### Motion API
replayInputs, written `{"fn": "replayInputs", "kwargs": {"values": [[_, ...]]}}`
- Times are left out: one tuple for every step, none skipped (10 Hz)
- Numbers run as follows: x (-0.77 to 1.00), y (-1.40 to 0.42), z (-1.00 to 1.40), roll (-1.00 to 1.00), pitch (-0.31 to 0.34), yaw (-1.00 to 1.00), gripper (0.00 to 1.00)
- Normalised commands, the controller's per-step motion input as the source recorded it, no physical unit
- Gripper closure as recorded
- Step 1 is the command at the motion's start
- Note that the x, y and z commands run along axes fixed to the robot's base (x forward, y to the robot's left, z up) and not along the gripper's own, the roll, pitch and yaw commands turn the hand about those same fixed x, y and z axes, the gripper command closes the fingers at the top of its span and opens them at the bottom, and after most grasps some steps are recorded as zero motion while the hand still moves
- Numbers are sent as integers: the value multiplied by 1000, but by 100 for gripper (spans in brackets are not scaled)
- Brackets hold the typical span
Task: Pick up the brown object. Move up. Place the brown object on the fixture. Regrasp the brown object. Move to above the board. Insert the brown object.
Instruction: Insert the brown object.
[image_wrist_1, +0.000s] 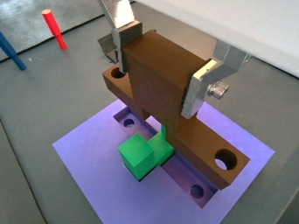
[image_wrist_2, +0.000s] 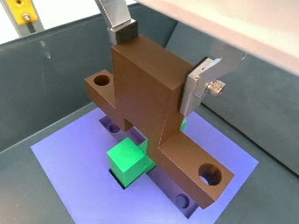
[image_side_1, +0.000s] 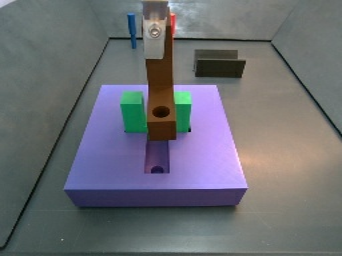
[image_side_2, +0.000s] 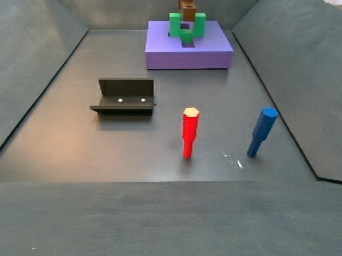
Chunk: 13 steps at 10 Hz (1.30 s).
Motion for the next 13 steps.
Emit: {"fn": "replayInputs", "kwargs": {"values": [[63, -103, -177, -41, -29, 0, 100], [0, -46, -229, -9, -24, 0, 100], [0, 0, -206, -24, -13, 0, 100], [34, 71, -223, -19, 0, 0, 100], [0, 83, -269, -26, -13, 0, 100], [0, 94, -134, -101, 0, 0, 100], [-94, 0, 0, -173, 0, 0, 100], [-277, 0, 206, -154, 1, 0, 100], [-120, 0, 183, -130, 69, 0, 100], [0, 0, 114, -110, 124, -46, 100], [0, 0, 14, -96, 140, -91, 100], [20, 0, -46, -49, 97, -80, 100], [6, 0, -111, -10, 99, -77, 100]]}}
